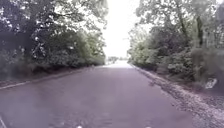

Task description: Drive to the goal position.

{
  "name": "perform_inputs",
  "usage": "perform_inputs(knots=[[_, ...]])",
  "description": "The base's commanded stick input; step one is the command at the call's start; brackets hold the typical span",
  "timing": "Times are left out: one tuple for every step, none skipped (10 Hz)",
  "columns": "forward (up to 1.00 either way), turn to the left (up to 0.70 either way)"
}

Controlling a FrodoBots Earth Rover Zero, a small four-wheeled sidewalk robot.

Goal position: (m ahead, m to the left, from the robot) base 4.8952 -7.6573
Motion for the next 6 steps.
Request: perform_inputs(knots=[[1.0, -0.03], [1.0, -0.04], [1.0, -0.05], [1.0, -0.05], [1.0, -0.05], [1.0, -0.05]])
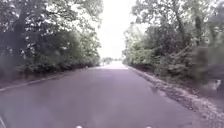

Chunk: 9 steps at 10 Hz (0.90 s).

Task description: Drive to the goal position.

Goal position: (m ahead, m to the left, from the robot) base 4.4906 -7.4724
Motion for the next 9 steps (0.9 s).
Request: perform_inputs(knots=[[1.0, -0.05], [1.0, -0.03], [1.0, -0.02], [1.0, -0.01], [1.0, -0.01], [1.0, -0.03], [1.0, -0.05], [1.0, -0.07], [1.0, -0.08]])
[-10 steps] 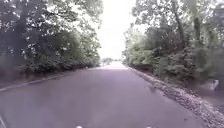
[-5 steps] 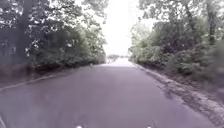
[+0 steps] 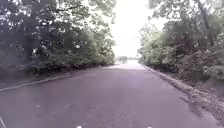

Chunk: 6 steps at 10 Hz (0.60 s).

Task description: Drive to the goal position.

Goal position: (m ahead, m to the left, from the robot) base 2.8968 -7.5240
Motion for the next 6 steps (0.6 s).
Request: perform_inputs(knots=[[1.0, -0.08], [1.0, -0.09], [1.0, -0.09], [1.0, -0.1], [1.0, -0.1], [1.0, -0.1]])
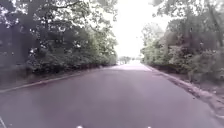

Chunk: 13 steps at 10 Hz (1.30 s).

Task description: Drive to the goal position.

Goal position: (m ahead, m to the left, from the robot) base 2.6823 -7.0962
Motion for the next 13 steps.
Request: perform_inputs(knots=[[1.0, -0.1], [1.0, -0.1], [1.0, -0.1], [1.0, -0.1], [1.0, -0.1], [1.0, -0.1], [1.0, -0.1], [1.0, -0.1], [1.0, -0.1], [1.0, -0.1], [1.0, -0.1], [1.0, -0.1], [1.0, -0.1]])
